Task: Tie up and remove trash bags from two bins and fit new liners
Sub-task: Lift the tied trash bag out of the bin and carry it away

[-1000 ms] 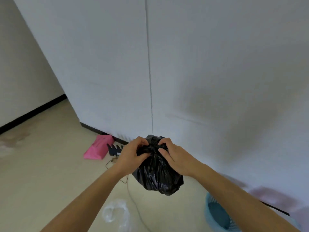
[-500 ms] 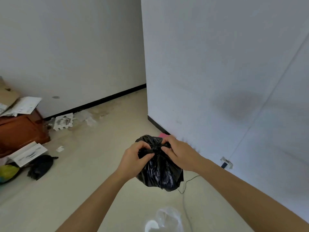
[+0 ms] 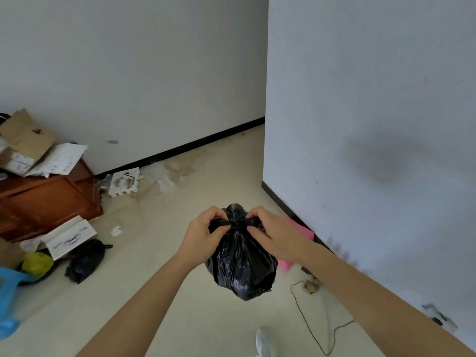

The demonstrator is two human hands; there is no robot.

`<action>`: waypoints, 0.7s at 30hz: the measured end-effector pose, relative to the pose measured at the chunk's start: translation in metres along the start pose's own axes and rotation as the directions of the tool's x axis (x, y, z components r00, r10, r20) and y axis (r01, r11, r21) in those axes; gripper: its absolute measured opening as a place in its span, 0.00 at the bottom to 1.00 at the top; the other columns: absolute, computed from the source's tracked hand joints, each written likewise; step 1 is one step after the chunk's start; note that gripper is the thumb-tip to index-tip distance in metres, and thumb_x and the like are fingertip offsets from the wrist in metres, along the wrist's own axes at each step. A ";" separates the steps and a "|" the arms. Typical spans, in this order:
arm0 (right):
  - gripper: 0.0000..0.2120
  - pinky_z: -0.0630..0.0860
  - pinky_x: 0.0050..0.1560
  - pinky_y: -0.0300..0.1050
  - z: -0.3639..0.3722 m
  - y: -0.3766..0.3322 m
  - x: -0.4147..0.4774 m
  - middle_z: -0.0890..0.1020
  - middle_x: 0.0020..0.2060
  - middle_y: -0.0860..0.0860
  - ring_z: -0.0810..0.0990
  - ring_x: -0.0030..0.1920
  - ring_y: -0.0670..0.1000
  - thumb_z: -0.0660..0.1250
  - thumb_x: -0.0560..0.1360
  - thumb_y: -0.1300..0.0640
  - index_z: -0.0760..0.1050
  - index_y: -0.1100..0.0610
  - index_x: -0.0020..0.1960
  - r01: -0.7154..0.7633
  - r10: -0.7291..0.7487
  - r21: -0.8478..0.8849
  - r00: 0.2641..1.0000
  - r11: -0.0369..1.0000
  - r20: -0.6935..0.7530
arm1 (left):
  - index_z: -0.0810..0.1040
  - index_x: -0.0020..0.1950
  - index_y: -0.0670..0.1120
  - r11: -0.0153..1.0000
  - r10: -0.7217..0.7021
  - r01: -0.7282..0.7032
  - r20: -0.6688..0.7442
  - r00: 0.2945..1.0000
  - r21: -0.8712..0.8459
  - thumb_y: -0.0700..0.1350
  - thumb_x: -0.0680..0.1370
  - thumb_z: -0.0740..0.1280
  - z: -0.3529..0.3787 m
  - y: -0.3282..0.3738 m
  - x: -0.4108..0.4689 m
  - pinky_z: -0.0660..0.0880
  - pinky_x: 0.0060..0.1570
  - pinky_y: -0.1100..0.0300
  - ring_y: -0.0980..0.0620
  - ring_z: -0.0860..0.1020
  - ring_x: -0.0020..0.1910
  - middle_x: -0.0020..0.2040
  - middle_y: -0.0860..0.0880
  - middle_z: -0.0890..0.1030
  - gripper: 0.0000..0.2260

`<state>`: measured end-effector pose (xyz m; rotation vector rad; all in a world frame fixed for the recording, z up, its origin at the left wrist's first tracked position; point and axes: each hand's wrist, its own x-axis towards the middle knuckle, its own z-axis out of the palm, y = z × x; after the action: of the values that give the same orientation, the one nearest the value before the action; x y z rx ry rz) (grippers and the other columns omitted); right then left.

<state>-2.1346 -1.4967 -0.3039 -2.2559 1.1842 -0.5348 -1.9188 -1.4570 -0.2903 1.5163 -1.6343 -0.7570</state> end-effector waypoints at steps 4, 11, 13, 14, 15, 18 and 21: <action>0.12 0.68 0.46 0.31 -0.027 0.035 0.120 0.76 0.49 0.38 0.74 0.45 0.37 0.60 0.82 0.49 0.68 0.49 0.64 0.032 -0.033 0.025 0.999 0.999 0.043 | 0.77 0.44 0.49 0.999 -0.019 0.019 0.006 1.000 0.044 0.37 0.76 0.71 -0.020 -0.015 0.118 0.74 0.46 0.62 0.54 0.79 0.45 0.41 0.54 0.81 0.08; 0.10 0.72 0.49 0.38 -0.065 0.051 0.343 0.77 0.52 0.40 0.76 0.49 0.41 0.58 0.81 0.48 0.67 0.45 0.62 0.096 -0.098 0.044 0.994 0.994 0.044 | 0.75 0.45 0.53 0.997 -0.015 0.020 -0.066 0.998 0.073 0.40 0.77 0.70 -0.094 -0.051 0.303 0.77 0.44 0.54 0.54 0.78 0.44 0.41 0.57 0.79 0.08; 0.11 0.75 0.52 0.43 -0.063 0.058 0.405 0.78 0.53 0.41 0.77 0.51 0.43 0.57 0.81 0.47 0.67 0.45 0.62 0.106 -0.108 0.039 0.993 0.994 0.055 | 0.75 0.45 0.54 0.997 -0.018 0.024 -0.083 0.996 0.072 0.41 0.77 0.70 -0.112 -0.077 0.354 0.77 0.46 0.54 0.55 0.78 0.45 0.42 0.57 0.79 0.08; 0.11 0.76 0.53 0.45 -0.060 0.064 0.437 0.78 0.54 0.42 0.77 0.52 0.44 0.57 0.81 0.46 0.68 0.46 0.63 0.108 -0.110 0.029 0.992 0.994 0.060 | 0.75 0.45 0.55 0.998 -0.025 0.030 -0.086 0.996 0.063 0.42 0.77 0.70 -0.120 -0.092 0.381 0.77 0.46 0.55 0.56 0.79 0.45 0.42 0.57 0.79 0.08; 0.12 0.77 0.54 0.48 -0.057 0.070 0.467 0.79 0.55 0.43 0.78 0.53 0.45 0.56 0.82 0.46 0.68 0.47 0.63 0.108 -0.109 0.013 0.992 0.994 0.062 | 0.75 0.45 0.56 0.998 -0.028 0.032 -0.086 0.996 0.053 0.43 0.77 0.70 -0.127 -0.107 0.407 0.77 0.46 0.56 0.57 0.79 0.45 0.43 0.58 0.79 0.08; 0.13 0.78 0.56 0.51 -0.051 0.090 0.557 0.79 0.56 0.44 0.79 0.54 0.46 0.56 0.82 0.45 0.69 0.48 0.63 0.082 -0.080 -0.019 0.994 0.996 0.078 | 0.75 0.45 0.58 0.999 -0.010 0.013 -0.088 0.996 0.038 0.44 0.76 0.71 -0.148 -0.149 0.490 0.76 0.44 0.61 0.60 0.79 0.44 0.43 0.61 0.80 0.09; 0.12 0.78 0.54 0.51 -0.060 0.107 0.635 0.80 0.55 0.44 0.79 0.53 0.46 0.57 0.82 0.44 0.69 0.48 0.62 0.038 -0.033 -0.060 0.996 0.997 0.080 | 0.75 0.45 0.58 0.999 -0.021 0.022 -0.042 0.999 0.038 0.45 0.76 0.71 -0.171 -0.174 0.576 0.76 0.44 0.62 0.62 0.79 0.43 0.42 0.61 0.80 0.08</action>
<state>-1.8942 -2.0956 -0.2613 -2.3321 1.1375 -0.4243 -1.6803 -2.0347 -0.2654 1.5689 -1.6133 -0.7047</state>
